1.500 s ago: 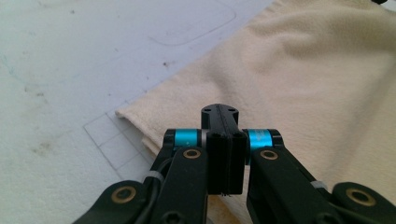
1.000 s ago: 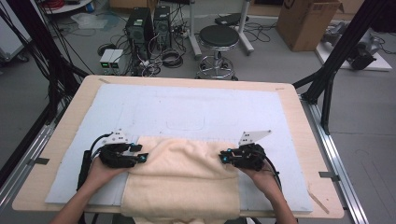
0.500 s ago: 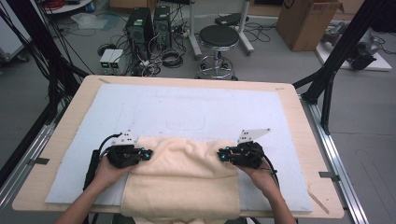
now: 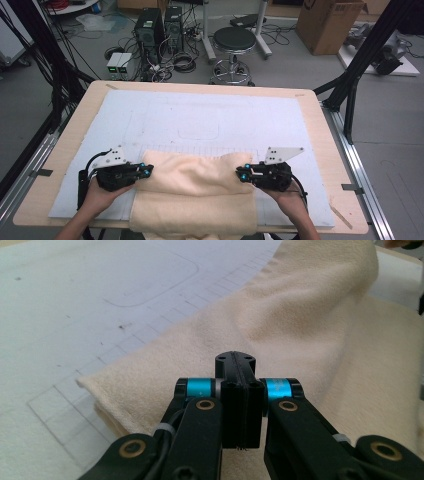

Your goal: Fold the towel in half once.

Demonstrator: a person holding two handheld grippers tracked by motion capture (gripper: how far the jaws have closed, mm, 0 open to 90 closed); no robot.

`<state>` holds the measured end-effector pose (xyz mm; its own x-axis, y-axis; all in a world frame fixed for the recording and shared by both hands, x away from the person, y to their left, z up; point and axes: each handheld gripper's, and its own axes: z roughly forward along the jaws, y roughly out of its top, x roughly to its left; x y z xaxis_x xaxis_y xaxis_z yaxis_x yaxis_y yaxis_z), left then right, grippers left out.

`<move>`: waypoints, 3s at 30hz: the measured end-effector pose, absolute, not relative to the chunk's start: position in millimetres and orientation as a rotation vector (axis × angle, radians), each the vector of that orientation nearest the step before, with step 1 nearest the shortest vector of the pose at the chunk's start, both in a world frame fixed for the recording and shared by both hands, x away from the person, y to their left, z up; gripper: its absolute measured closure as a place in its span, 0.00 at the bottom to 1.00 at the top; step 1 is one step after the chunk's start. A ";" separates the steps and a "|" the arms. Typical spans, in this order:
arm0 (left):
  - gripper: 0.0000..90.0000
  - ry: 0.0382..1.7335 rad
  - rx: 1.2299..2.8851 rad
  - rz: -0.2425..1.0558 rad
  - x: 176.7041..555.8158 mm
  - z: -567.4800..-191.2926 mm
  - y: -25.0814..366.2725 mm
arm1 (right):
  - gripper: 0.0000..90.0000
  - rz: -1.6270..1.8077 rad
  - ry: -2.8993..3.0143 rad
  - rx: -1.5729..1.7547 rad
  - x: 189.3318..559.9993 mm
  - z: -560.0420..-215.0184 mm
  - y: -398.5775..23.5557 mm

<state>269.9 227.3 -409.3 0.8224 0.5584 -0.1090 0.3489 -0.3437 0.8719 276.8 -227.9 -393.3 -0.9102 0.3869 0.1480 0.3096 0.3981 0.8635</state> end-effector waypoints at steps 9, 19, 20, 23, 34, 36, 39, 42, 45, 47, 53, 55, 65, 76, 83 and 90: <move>0.56 0.768 2.082 0.243 290.0 -428.4 213.7 | 0.92 1.489 2.652 0.634 275.1 -408.4 -226.1; 0.95 0.704 2.127 0.324 285.4 -432.6 204.7 | 0.92 1.496 2.656 0.668 288.7 -415.0 -223.8; 0.96 0.703 2.122 0.323 284.6 -431.5 205.4 | 0.92 1.501 2.657 0.671 287.8 -414.1 -223.3; 0.96 0.710 2.068 0.334 280.6 -425.7 209.7 | 0.92 1.517 2.638 0.658 285.3 -410.4 -223.9; 0.96 0.571 1.999 0.185 214.8 -409.9 228.0 | 0.91 1.617 2.640 0.559 250.0 -394.6 -225.6; 0.90 0.504 2.003 0.121 201.6 -410.7 232.0 | 0.87 1.636 2.648 0.542 241.8 -393.9 -227.0; 0.79 0.552 1.990 0.189 210.5 -406.5 236.7 | 0.79 1.568 2.620 0.566 240.9 -390.8 -229.2; 0.69 0.627 1.946 0.245 233.1 -406.1 238.8 | 0.72 1.544 2.566 0.670 258.0 -390.4 -228.3; 0.67 0.724 1.904 0.310 262.1 -411.8 239.1 | 0.66 1.474 2.504 0.761 281.3 -396.0 -225.8; 0.62 0.774 1.917 0.312 280.1 -418.9 235.8 | 0.57 1.392 2.494 0.828 300.2 -403.2 -225.2; 0.58 0.814 2.079 0.171 298.3 -438.6 223.5 | 0.52 1.421 2.568 0.987 330.5 -425.1 -226.6; 0.67 0.793 2.094 0.189 294.4 -439.6 220.6 | 0.72 1.392 2.608 0.919 328.0 -425.5 -221.2; 0.98 0.631 2.065 0.142 259.6 -423.7 224.3 | 0.91 1.473 2.649 0.663 282.4 -403.0 -221.4; 0.72 0.492 1.852 0.112 236.8 -398.9 245.3 | 0.64 1.638 2.496 0.722 263.3 -383.6 -255.8; 0.63 0.823 1.896 0.384 293.2 -421.0 237.3 | 0.56 1.326 2.497 0.870 311.7 -409.8 -240.3; 0.55 0.997 1.966 0.322 324.7 -444.1 239.3 | 0.51 1.189 2.560 0.931 340.2 -433.9 -237.0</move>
<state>324.7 239.3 -444.1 0.6436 0.7508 -0.1489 0.5220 -0.2883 0.8027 340.2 -237.0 -433.9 -0.7908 0.6033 0.1036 0.4684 0.4874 0.7369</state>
